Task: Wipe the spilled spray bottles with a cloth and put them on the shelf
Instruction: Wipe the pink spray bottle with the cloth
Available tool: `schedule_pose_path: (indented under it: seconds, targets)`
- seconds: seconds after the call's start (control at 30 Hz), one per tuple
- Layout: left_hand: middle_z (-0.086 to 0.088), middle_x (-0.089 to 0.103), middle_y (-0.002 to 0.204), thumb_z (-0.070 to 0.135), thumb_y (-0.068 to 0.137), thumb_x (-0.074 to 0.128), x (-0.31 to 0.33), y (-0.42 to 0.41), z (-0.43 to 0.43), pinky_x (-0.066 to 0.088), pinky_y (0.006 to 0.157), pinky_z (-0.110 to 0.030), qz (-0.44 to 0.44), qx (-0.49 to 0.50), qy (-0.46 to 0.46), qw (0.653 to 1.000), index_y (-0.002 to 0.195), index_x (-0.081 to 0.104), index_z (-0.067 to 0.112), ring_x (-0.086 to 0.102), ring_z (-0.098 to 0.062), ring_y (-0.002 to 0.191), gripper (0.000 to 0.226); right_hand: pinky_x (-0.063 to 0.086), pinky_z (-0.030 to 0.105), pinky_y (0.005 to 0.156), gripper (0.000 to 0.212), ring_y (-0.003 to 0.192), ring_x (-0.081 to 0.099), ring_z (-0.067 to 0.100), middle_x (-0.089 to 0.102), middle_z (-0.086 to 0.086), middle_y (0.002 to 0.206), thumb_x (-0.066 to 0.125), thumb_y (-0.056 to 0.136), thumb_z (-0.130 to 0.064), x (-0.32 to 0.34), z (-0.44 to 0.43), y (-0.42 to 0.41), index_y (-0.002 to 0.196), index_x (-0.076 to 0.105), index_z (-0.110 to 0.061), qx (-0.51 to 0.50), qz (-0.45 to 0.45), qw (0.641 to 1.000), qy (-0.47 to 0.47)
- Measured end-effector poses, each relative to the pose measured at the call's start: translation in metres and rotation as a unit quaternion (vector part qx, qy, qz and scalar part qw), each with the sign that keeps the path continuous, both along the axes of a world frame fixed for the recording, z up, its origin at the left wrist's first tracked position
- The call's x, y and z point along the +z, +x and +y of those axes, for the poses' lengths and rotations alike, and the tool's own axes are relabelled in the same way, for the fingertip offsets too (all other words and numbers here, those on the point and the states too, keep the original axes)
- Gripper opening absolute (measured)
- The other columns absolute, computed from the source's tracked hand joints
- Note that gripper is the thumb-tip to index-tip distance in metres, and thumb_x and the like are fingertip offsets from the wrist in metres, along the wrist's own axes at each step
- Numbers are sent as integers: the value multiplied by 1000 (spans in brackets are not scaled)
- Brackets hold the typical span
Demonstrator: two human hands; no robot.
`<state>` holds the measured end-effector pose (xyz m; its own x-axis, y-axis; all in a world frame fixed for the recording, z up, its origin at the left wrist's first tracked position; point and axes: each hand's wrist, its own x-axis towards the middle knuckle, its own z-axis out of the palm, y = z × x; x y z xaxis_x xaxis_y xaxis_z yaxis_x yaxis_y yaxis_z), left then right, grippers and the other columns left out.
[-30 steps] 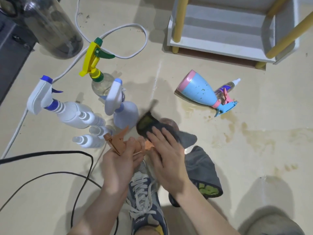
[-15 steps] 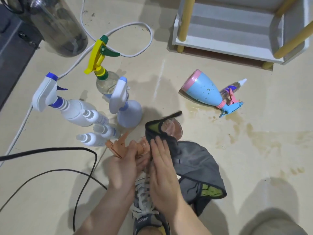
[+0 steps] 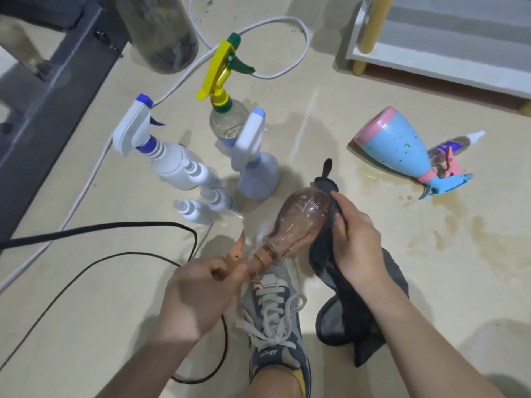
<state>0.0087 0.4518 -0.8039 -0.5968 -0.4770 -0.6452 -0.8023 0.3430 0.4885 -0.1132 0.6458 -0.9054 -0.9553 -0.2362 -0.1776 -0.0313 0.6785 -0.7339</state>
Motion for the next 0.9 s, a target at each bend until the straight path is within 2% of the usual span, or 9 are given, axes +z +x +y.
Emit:
schedule_pose_path:
  seconds: [0.07,0.13,0.2,0.4,0.53,0.63,0.7,0.77,0.9]
  targets:
    - [15,63,79,35,74,78,-5,-3,-2,43,70,-13,99,-108,-85,986,80,65,26,55,1,75,17,36,24,89,41,114,57,32,65,8,126,46,100,-8,5,-3,3,139,54,-18,-35,1,999,-25]
    - [13,59,91,45,67,74,-27,-4,-6,46,84,-25,99,-291,-133,942,103,57,26,53,-8,89,44,33,14,86,38,111,58,29,68,10,120,48,99,-6,13,-7,9,135,58,-14,-65,24,997,-44]
    - [10,55,80,41,73,66,-41,-6,-9,47,87,-38,94,-350,-144,921,103,50,24,54,-16,80,38,36,9,90,34,107,58,20,69,9,115,51,96,-6,27,-17,19,128,63,-10,-31,92,993,-66]
    - [2,59,76,29,85,41,-28,-14,-6,40,65,-28,162,-370,-146,903,99,59,16,56,-20,72,26,34,36,103,37,133,49,17,63,-6,132,43,93,-21,23,-43,40,126,61,-22,283,211,936,7]
    - [-1,60,64,19,61,80,-20,-26,15,37,45,-23,181,-422,-229,858,107,69,3,56,-17,53,49,45,38,91,37,105,61,23,69,0,108,38,87,-14,18,-34,-24,109,68,-15,196,125,971,-59]
    - [-5,62,70,7,54,88,-11,-36,23,38,46,-26,195,-441,-238,843,112,67,-1,59,-23,57,63,41,28,101,41,115,58,21,68,0,115,33,94,-21,8,-18,-45,113,68,-14,24,-31,994,-102]
    - [-4,64,88,23,87,65,1,-47,21,43,61,-31,176,-414,-197,871,122,59,9,61,-27,76,38,34,36,112,40,131,47,18,64,3,124,32,98,-21,9,-23,-20,120,64,-10,-20,-31,993,-116]
    - [5,60,87,38,101,35,5,-52,20,43,70,-35,187,-325,-142,916,103,53,22,58,-21,81,24,27,45,116,38,137,33,4,58,-2,130,32,101,-17,21,-37,14,127,60,-10,-17,25,990,-140]
    - [7,52,58,34,101,42,6,-56,29,33,56,-22,193,-180,-79,961,67,43,24,50,-7,55,36,21,49,120,39,147,22,3,47,-12,146,31,105,-23,43,-62,56,138,51,-22,-6,11,976,-216]
